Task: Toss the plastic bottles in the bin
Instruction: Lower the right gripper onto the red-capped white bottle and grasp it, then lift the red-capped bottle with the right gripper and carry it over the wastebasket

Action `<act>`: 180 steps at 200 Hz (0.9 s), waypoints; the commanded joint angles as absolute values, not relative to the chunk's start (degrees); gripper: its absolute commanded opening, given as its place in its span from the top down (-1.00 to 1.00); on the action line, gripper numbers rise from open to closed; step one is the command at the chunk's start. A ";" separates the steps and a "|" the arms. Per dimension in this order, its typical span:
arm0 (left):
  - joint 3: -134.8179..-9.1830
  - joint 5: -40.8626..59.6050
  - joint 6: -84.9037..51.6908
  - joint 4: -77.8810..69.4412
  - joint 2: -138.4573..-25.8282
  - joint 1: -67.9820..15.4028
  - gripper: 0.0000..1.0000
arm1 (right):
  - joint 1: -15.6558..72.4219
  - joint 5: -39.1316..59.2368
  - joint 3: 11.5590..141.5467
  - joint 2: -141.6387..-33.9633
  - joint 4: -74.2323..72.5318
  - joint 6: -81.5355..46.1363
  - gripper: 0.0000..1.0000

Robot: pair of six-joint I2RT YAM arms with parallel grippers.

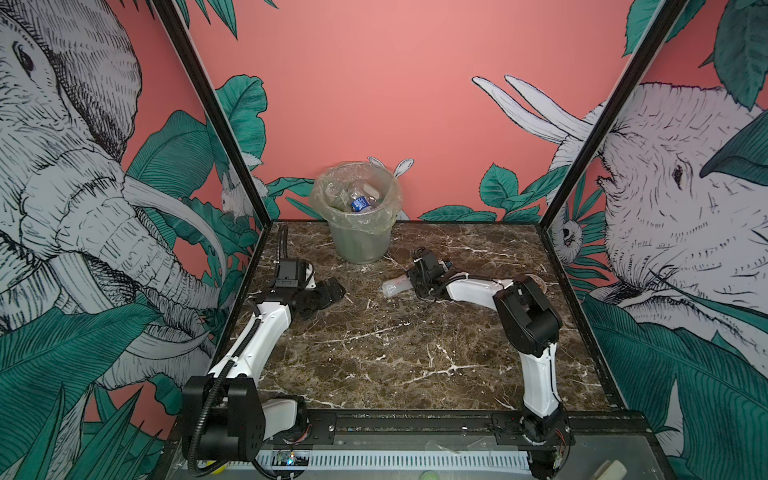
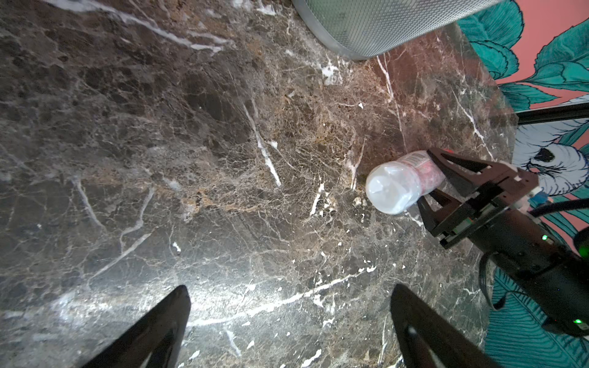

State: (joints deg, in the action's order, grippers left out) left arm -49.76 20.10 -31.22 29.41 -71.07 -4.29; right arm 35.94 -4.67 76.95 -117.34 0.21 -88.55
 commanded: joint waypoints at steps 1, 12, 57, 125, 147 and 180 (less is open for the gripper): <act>-51.15 19.82 -30.85 29.26 -71.41 -4.04 -0.97 | 35.52 -3.17 75.57 -113.01 -3.27 -87.34 -0.11; -51.43 19.87 -31.10 29.26 -71.61 -4.03 -0.97 | 35.50 -2.70 75.58 -111.96 -3.69 -86.15 -0.11; -52.33 19.95 -31.82 29.20 -71.79 -3.98 -0.98 | 34.79 -0.72 76.41 -108.13 -2.37 -79.21 -0.11; -52.04 19.86 -31.90 29.09 -71.93 -4.04 -0.98 | 34.72 8.09 80.10 -105.29 -10.03 -69.38 -0.09; -51.98 19.92 -31.99 29.16 -71.94 -4.05 -0.98 | 34.74 10.72 79.28 -104.73 -14.82 -68.22 -0.08; -51.55 19.88 -31.90 29.09 -71.49 -4.04 -0.98 | 34.74 12.53 79.43 -103.59 -16.73 -65.17 -0.08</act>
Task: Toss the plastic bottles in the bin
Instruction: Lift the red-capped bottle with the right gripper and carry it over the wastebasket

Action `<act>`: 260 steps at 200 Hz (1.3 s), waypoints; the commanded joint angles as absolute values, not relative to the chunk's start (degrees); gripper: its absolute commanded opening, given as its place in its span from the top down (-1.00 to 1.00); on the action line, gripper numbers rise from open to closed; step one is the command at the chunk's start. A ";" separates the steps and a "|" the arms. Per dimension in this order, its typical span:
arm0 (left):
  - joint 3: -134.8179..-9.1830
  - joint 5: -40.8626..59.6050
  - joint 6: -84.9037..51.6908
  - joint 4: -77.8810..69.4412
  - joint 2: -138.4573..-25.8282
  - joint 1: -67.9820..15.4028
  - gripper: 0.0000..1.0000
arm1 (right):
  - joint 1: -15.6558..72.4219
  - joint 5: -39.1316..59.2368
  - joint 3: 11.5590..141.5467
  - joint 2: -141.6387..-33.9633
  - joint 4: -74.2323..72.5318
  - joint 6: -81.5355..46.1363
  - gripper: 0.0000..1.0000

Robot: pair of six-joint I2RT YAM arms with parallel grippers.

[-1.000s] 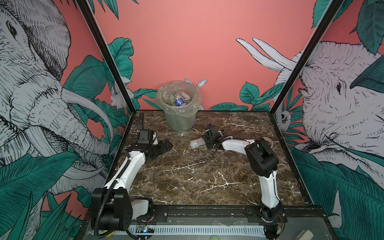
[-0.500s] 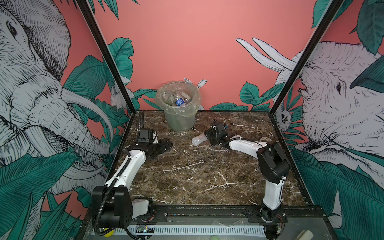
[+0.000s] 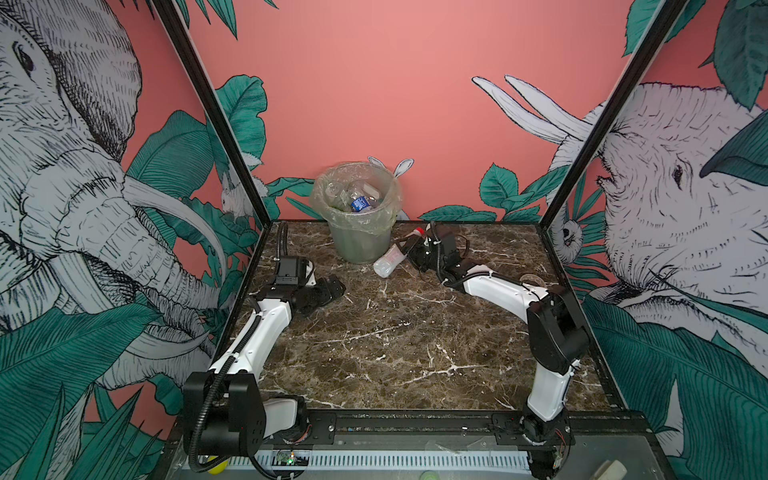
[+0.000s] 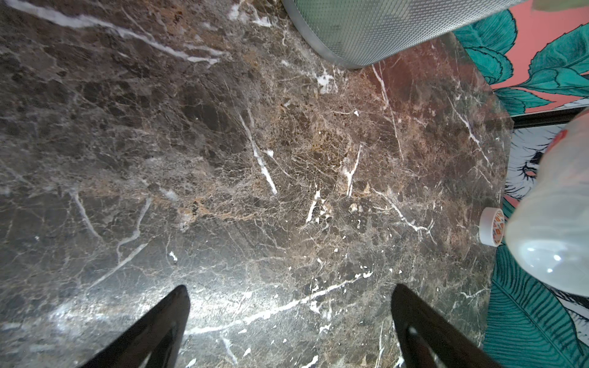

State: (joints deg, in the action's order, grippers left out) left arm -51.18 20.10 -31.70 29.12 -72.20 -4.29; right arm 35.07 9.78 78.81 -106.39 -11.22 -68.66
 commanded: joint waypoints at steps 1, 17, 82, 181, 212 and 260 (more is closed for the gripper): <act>-51.53 19.87 -31.90 29.05 -71.47 -4.04 -0.98 | 34.73 12.59 79.40 -103.56 -16.85 -65.06 -0.08; -51.18 19.78 -31.98 28.85 -71.36 -4.02 -0.98 | 34.73 13.43 79.66 -103.04 -17.68 -63.91 -0.07; -49.80 20.34 -32.26 28.04 -71.30 -4.04 -0.98 | 34.99 15.52 78.57 -99.39 -20.23 -58.68 -0.07; -49.32 20.40 -32.13 27.18 -71.17 -4.04 -0.98 | 34.98 13.76 57.97 -84.43 -24.92 -53.96 -0.11; -49.11 20.39 -31.88 27.33 -70.99 -4.04 -0.98 | 35.15 13.08 55.52 -81.82 -24.65 -54.12 -0.10; -48.56 21.61 -32.44 27.66 -70.44 -4.04 -0.98 | 35.86 14.15 69.55 -88.10 -20.41 -53.16 -0.09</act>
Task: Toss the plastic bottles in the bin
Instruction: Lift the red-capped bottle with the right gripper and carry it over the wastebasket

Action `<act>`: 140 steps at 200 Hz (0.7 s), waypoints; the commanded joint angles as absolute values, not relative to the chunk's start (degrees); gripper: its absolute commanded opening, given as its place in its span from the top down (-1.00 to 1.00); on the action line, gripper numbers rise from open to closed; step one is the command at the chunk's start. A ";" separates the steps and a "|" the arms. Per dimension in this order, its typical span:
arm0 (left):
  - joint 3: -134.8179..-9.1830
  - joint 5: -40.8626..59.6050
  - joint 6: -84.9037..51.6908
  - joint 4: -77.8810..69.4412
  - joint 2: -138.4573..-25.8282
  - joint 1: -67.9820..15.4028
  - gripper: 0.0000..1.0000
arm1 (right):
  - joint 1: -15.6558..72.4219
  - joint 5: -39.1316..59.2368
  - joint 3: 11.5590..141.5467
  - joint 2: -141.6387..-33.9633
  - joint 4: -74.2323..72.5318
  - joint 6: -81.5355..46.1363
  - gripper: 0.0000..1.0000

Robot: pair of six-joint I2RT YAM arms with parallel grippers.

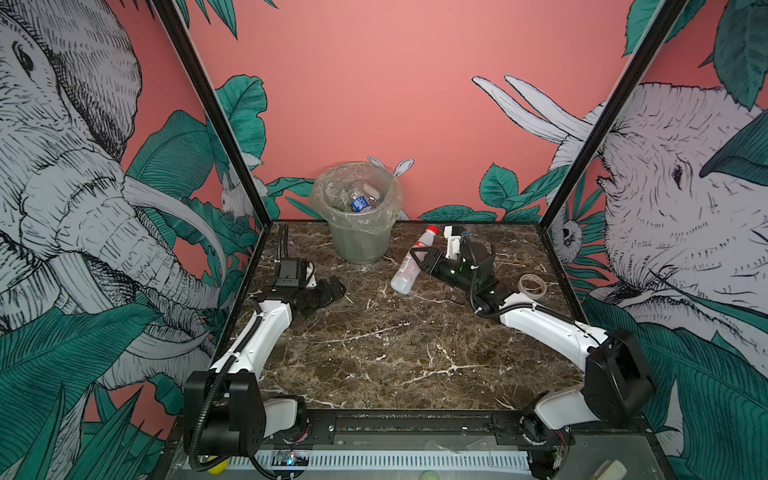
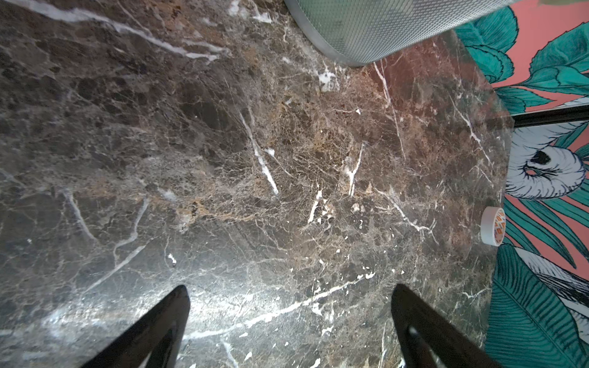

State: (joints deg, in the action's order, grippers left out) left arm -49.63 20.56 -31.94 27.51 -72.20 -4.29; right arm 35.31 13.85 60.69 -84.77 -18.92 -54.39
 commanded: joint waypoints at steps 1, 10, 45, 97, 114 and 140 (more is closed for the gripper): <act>-48.54 21.62 -32.43 27.67 -70.42 -4.04 -0.98 | 35.86 14.19 70.20 -88.39 -20.36 -53.21 -0.09; -48.27 21.83 -32.60 27.68 -70.00 -4.02 -0.98 | 35.95 14.38 75.62 -91.10 -19.84 -53.52 -0.09; -45.97 22.73 -34.43 26.75 -67.93 -4.08 -0.98 | 36.21 10.80 107.72 -111.82 -10.77 -53.21 -0.30; -47.45 21.39 -34.51 29.53 -65.41 -3.98 -0.98 | 37.39 9.68 153.48 -138.05 6.18 -53.13 -0.98; -48.25 20.34 -33.62 30.31 -65.04 -3.97 -0.98 | 38.74 7.48 150.31 -133.87 7.68 -47.98 -0.99; -49.32 20.82 -33.53 30.34 -65.82 -4.01 -0.98 | 39.79 3.31 132.25 -121.18 2.41 -42.54 -0.99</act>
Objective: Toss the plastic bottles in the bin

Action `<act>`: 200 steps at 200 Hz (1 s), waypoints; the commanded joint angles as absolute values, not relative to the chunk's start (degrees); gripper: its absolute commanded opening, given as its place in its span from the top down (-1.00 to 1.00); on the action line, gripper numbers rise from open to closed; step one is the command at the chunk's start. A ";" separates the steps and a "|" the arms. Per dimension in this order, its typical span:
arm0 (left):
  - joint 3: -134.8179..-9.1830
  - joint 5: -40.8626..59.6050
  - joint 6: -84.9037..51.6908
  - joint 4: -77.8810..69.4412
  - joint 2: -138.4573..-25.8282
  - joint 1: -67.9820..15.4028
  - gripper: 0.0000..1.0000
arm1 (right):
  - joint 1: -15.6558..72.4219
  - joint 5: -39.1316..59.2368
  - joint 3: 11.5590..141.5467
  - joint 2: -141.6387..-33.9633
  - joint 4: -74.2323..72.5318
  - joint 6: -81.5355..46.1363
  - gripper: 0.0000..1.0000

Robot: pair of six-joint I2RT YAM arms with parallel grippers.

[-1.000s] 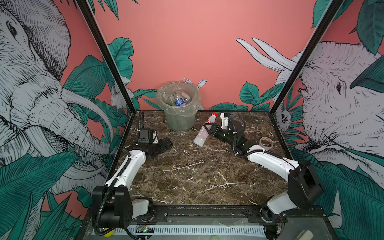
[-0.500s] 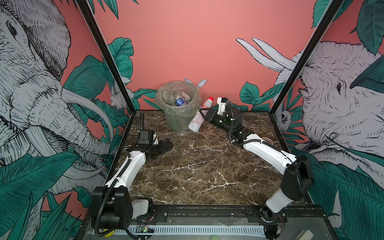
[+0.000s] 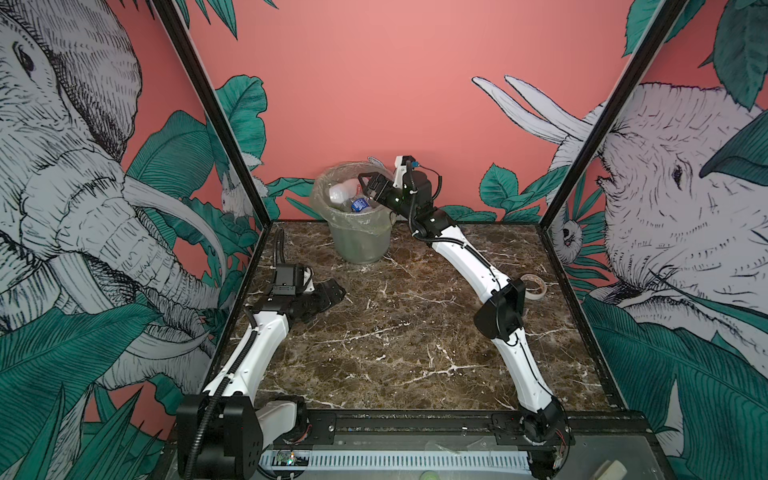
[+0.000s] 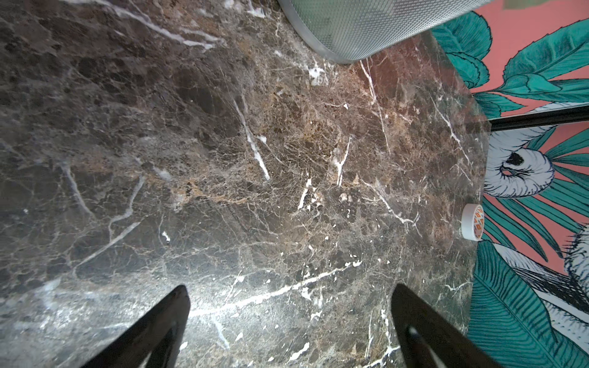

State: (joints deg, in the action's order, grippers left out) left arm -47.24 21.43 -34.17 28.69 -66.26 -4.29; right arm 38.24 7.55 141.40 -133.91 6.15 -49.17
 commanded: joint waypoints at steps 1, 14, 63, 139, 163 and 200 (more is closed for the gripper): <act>-49.36 20.82 -33.55 30.29 -65.87 -3.98 -0.98 | 39.80 3.20 131.51 -120.92 2.26 -42.45 -0.99; -49.87 21.12 -33.42 30.28 -66.43 -3.98 -0.98 | 39.81 1.92 125.24 -115.71 1.62 -40.41 -0.98; -51.29 18.91 -33.31 30.41 -67.38 -3.96 -0.98 | 39.17 0.35 109.32 -102.37 3.02 -35.91 -0.98; -54.37 9.65 -28.86 34.22 -67.55 -3.97 -0.99 | 29.81 -0.01 82.94 -85.42 1.40 -36.39 -0.98; -53.44 5.45 -26.99 32.35 -66.31 -3.99 -0.99 | 25.68 1.98 77.63 -82.02 1.94 -35.91 -0.98; -52.07 -0.47 -22.64 29.63 -64.56 -4.04 -0.99 | 19.10 4.33 69.28 -77.87 3.45 -35.54 -0.99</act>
